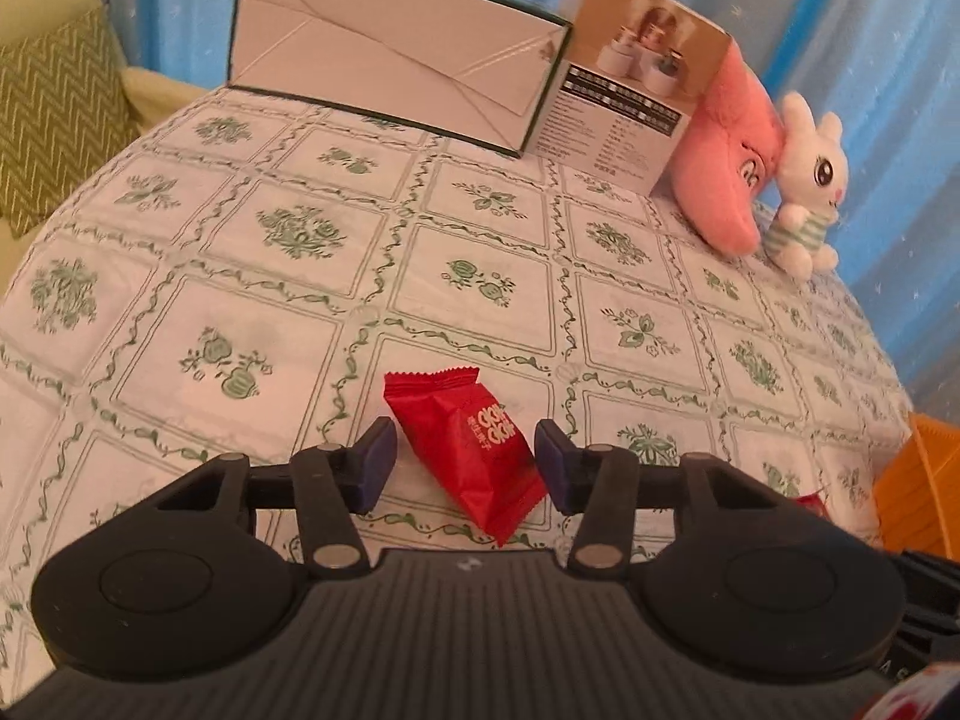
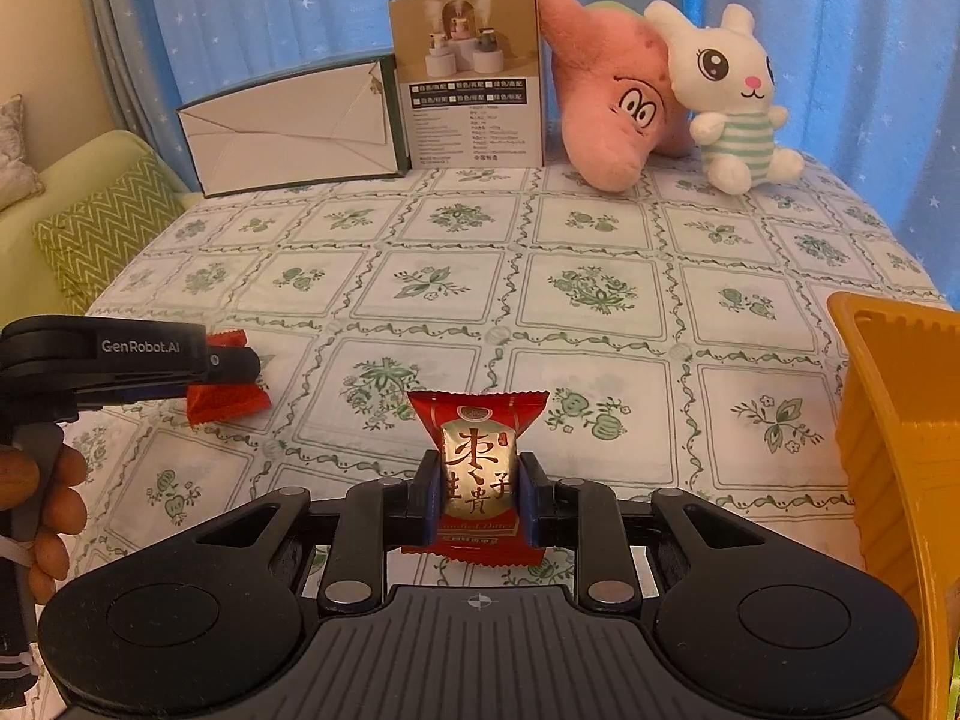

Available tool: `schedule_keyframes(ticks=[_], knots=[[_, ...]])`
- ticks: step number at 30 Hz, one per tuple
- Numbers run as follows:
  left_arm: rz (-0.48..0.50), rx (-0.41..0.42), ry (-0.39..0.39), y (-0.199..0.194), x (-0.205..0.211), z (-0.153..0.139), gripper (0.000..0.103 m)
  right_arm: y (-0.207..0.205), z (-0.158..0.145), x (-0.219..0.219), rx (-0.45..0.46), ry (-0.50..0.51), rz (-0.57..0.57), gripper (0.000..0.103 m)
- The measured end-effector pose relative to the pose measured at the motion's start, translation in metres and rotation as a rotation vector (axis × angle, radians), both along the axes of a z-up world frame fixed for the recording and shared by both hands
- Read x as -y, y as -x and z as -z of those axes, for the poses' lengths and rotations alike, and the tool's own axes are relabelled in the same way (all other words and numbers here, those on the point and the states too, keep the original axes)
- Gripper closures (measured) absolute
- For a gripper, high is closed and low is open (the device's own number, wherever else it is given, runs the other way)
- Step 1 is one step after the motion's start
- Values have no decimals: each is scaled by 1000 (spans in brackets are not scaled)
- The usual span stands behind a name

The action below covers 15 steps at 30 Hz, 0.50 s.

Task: Organize snacks
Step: 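Grasp a red candy with the right tool while the left tool grasps the other red candy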

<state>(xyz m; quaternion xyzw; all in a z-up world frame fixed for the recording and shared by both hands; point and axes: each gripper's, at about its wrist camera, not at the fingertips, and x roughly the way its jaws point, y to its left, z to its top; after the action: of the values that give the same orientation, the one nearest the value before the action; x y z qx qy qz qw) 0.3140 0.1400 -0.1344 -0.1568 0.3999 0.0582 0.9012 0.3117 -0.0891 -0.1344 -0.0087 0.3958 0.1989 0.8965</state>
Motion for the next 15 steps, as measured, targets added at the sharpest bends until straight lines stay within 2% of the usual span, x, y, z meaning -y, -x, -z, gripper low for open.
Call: schedule_keyframes(ticks=[3,6,11,15], knots=[[45,-7,-33,0,6,1,67,2,1,0,-4,0,1,77],[56,1,1,2,4,1,73,2,2,0,-6,-1,1,77],[55,5,54,9,-1,0,76,4,3,1,-11,-2,4,77],[73,9,57,20,2,-7,77,7,0,2,-7,-5,4,77]])
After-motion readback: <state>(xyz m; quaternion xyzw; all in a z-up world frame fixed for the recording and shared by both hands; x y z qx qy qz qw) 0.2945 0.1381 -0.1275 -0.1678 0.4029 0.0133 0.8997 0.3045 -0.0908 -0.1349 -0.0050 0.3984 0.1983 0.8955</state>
